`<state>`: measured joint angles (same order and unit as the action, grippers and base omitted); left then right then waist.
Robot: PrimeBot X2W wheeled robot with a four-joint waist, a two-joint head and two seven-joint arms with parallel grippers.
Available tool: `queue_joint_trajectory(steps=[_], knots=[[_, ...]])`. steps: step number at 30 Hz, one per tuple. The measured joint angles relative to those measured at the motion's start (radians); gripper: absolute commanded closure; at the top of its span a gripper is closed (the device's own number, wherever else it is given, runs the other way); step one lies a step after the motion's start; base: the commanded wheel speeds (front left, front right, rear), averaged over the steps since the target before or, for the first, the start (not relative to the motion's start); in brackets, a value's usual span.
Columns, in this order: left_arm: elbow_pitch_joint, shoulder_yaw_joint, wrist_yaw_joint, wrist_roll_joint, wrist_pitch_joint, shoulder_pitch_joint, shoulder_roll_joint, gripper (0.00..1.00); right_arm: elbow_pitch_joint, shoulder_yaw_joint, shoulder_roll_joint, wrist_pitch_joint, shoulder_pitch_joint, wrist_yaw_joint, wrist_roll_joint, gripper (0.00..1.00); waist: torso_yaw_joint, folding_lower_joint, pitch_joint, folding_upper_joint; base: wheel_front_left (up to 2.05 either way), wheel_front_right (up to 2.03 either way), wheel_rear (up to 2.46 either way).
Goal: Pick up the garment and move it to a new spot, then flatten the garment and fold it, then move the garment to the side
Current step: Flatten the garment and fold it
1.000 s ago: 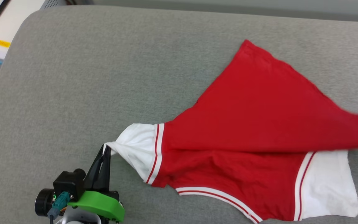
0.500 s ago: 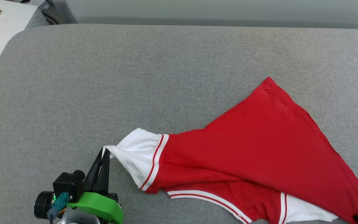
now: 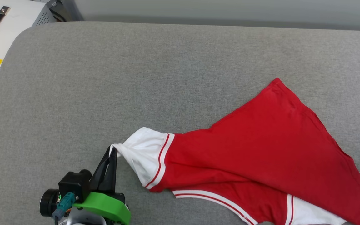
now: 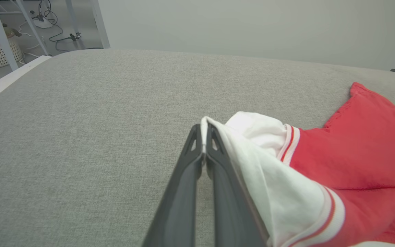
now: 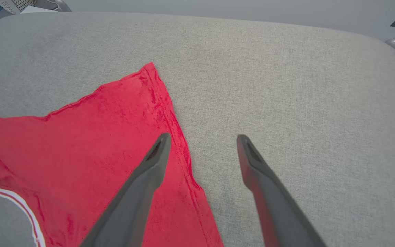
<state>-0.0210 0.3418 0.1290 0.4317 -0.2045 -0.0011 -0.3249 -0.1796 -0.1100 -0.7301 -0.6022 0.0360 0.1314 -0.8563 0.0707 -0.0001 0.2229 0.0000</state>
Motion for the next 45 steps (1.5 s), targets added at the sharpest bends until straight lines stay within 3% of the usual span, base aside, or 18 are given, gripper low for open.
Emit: queue_joint_trajectory(steps=[6,16,26,33,34,35,36,45], knots=[[-0.012,0.026,-0.006,-0.012,0.0,-0.037,0.011,1.0,0.013,0.17,-0.037,-0.147,0.273,0.0,0.043,0.0,0.031,0.0,0.04,0.0,0.0,0.0,0.0],[-0.001,0.082,-0.043,-0.032,-0.017,-0.149,0.055,1.0,0.272,0.496,-0.023,-0.362,0.679,0.0,0.117,0.0,0.118,0.0,0.122,0.0,0.0,0.0,0.0],[0.03,0.104,-0.072,-0.04,-0.042,-0.213,0.104,1.0,0.527,0.651,0.009,-0.337,0.797,0.0,0.135,0.0,0.198,0.0,0.221,0.0,0.0,0.0,0.0],[0.07,0.094,-0.084,-0.04,-0.05,-0.219,0.116,1.0,0.55,0.722,-0.039,-0.302,0.811,0.0,0.067,0.0,0.228,0.0,0.258,-0.0001,0.0,0.0,0.0],[0.076,0.091,-0.089,-0.04,-0.05,-0.22,0.117,1.0,0.55,0.73,-0.043,-0.292,0.813,0.0,0.059,0.52,0.227,0.0,0.259,0.0,0.0,0.0,0.0],[0.079,0.088,-0.091,-0.04,-0.05,-0.22,0.118,1.0,0.548,0.739,-0.045,-0.278,0.814,0.0,0.055,0.96,0.225,0.0,0.258,0.0,0.0,0.0,0.0],[0.082,0.084,-0.091,-0.041,-0.05,-0.221,0.118,1.0,0.549,0.747,-0.046,-0.256,0.816,0.0,0.047,1.0,0.221,0.0,0.257,0.0,0.0,0.0,0.0],[0.096,0.036,-0.103,-0.065,-0.051,-0.221,0.114,1.0,0.543,0.819,-0.017,-0.003,0.827,0.0,0.016,1.0,0.183,0.0001,0.201,0.0,0.0,0.0,0.0]])
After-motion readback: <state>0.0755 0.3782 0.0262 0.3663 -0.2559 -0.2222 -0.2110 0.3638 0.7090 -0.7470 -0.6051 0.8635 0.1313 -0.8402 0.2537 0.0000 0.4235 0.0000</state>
